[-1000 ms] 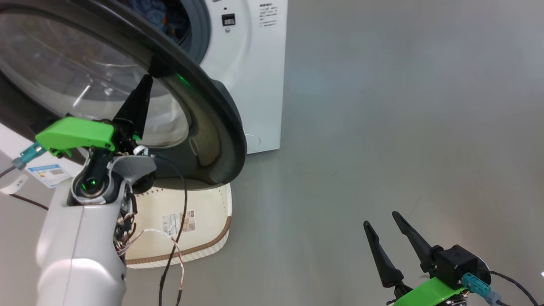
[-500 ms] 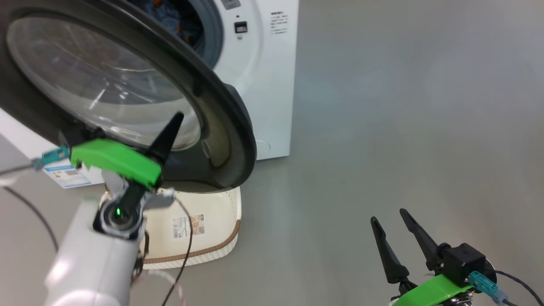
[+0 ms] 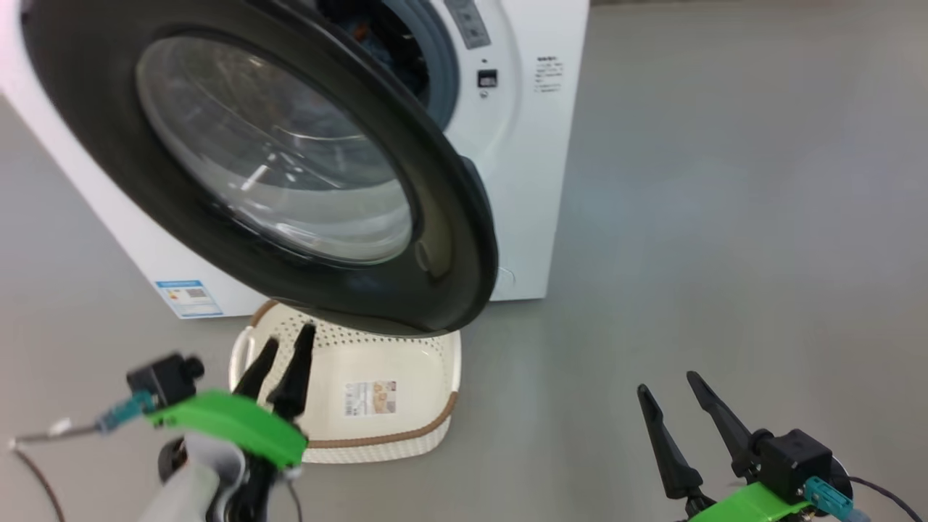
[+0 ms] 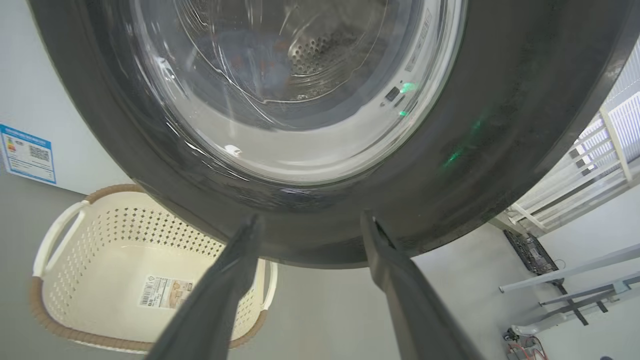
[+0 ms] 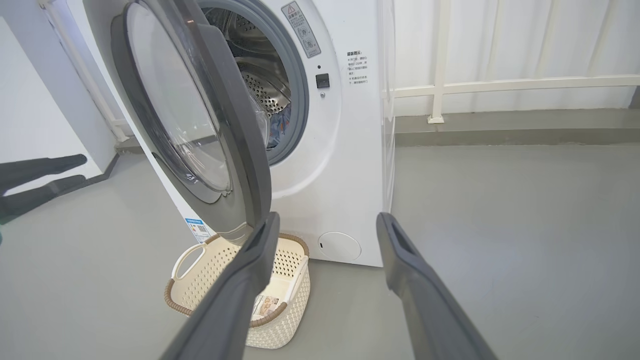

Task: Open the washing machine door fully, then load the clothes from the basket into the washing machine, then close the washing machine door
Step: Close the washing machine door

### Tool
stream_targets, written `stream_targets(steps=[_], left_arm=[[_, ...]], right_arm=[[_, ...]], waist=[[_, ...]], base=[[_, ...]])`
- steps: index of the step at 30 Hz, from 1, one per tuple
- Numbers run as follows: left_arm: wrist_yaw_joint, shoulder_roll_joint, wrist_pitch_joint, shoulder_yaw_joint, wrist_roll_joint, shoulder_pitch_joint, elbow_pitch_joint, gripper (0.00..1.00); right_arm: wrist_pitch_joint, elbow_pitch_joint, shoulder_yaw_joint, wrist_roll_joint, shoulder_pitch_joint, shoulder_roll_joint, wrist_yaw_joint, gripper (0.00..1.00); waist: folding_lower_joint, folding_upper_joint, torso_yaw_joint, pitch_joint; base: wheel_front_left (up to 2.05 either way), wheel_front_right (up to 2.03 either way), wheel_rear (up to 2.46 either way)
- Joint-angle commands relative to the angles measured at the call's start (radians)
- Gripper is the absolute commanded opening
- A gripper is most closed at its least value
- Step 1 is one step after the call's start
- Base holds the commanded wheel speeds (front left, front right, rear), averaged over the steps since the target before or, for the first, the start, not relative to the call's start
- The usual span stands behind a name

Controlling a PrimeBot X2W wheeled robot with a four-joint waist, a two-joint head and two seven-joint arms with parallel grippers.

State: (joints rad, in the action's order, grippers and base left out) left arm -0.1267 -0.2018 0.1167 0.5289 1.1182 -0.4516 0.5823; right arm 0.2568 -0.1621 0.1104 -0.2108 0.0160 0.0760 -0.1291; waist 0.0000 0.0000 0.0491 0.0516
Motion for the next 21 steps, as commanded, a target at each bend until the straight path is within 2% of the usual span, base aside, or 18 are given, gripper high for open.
stream_targets(steps=[1, 5, 10, 14, 15, 21], left_arm=[[-0.003, -0.04, 0.051, -0.02, -0.036, 0.004, 0.009, 1.0], [0.029, -0.049, 0.121, 0.001, -0.128, 0.035, 0.059, 1.0], [0.072, -0.046, 0.143, -0.02, -0.204, 0.07, 0.056, 1.0], [0.118, -0.037, 0.145, -0.122, -0.305, 0.127, -0.034, 1.0], [0.13, -0.026, 0.145, -0.173, -0.359, 0.173, -0.084, 1.0], [0.151, 0.004, 0.145, -0.306, -0.519, 0.307, -0.208, 1.0]], right_arm=[[0.005, 0.026, 0.014, 0.006, -0.001, 0.01, -0.002, 1.0], [0.005, 0.031, 0.01, 0.008, -0.013, 0.012, -0.002, 1.0], [0.005, 0.033, 0.004, 0.006, -0.019, 0.016, -0.002, 1.0], [0.005, 0.035, 0.004, 0.006, -0.02, 0.017, -0.002, 1.0], [0.005, 0.034, 0.008, 0.006, -0.019, 0.016, -0.002, 1.0], [0.005, 0.03, 0.017, 0.002, -0.023, 0.016, -0.002, 1.0]], waist=[[0.0, 0.0, 0.038, -0.033], [0.0, 0.0, 0.067, -0.046], [0.0, 0.0, 0.092, -0.057], [0.0, 0.0, 0.109, -0.063], [0.0, 0.0, 0.112, -0.067], [0.0, 0.0, 0.114, -0.087]], base=[[0.0, 0.0, 0.0], [0.0, 0.0, 0.0], [0.0, 0.0, 0.0], [0.0, 0.0, 0.0], [0.0, 0.0, 0.0], [0.0, 0.0, 0.0]])
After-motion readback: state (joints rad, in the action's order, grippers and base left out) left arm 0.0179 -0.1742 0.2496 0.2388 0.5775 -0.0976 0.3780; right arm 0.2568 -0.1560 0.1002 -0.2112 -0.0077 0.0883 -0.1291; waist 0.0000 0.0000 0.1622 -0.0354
